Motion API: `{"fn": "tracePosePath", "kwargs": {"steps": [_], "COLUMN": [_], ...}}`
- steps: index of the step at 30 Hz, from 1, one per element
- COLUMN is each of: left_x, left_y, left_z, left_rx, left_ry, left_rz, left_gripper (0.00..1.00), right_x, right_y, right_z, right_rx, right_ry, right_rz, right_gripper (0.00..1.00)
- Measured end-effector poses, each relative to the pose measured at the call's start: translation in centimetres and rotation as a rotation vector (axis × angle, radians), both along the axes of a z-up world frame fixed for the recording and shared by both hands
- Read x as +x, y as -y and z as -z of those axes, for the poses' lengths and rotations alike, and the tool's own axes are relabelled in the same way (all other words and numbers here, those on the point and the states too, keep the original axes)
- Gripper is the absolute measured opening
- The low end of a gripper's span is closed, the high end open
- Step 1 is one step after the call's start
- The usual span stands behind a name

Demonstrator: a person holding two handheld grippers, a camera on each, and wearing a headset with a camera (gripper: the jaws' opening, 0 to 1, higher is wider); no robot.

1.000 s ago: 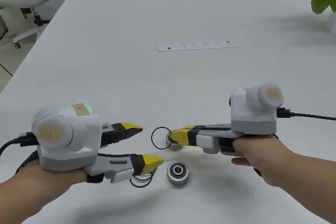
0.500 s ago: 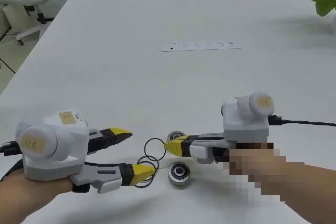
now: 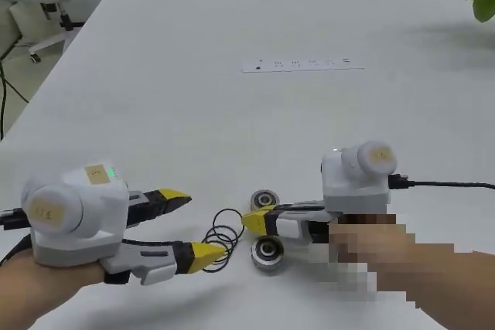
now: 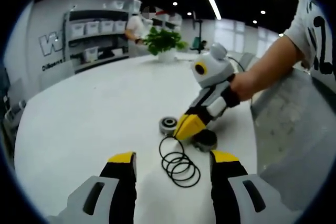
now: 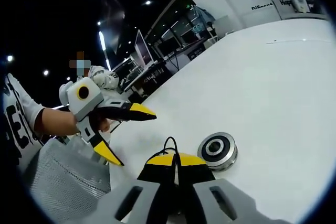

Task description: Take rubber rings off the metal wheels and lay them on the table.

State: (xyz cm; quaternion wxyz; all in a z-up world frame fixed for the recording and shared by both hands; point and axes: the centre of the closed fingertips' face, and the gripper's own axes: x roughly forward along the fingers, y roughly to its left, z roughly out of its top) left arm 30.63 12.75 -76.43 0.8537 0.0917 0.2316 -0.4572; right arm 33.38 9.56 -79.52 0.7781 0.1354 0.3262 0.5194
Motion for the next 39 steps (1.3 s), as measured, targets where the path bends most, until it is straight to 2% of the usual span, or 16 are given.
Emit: {"fn": "tracePosePath", "kwargs": {"steps": [13, 19, 29, 33, 39], "left_x": [0.1, 0.1, 0.2, 0.1, -0.1], "left_y": [0.0, -0.1, 0.0, -0.1, 0.0], "left_z": [0.5, 0.6, 0.1, -0.1, -0.8], "left_rx": [0.007, 0.010, 0.007, 0.007, -0.004], "left_ry": [-0.013, -0.016, -0.007, -0.002, 0.006], "left_rz": [0.005, 0.006, 0.003, -0.003, -0.013], "left_gripper": [0.57, 0.57, 0.57, 0.57, 0.58], "right_x": [0.2, 0.3, 0.2, 0.1, 0.3], "right_y": [-0.5, -0.6, -0.8, -0.5, 0.3], "right_z": [0.1, 0.1, -1.1, -2.1, -3.5], "right_rx": [-0.008, -0.007, 0.010, 0.030, 0.031], "right_ry": [0.021, 0.031, 0.068, 0.082, 0.129], "right_rz": [-0.013, -0.014, -0.030, -0.035, -0.044], "right_gripper": [0.00, 0.05, 0.14, 0.18, 0.23]}}
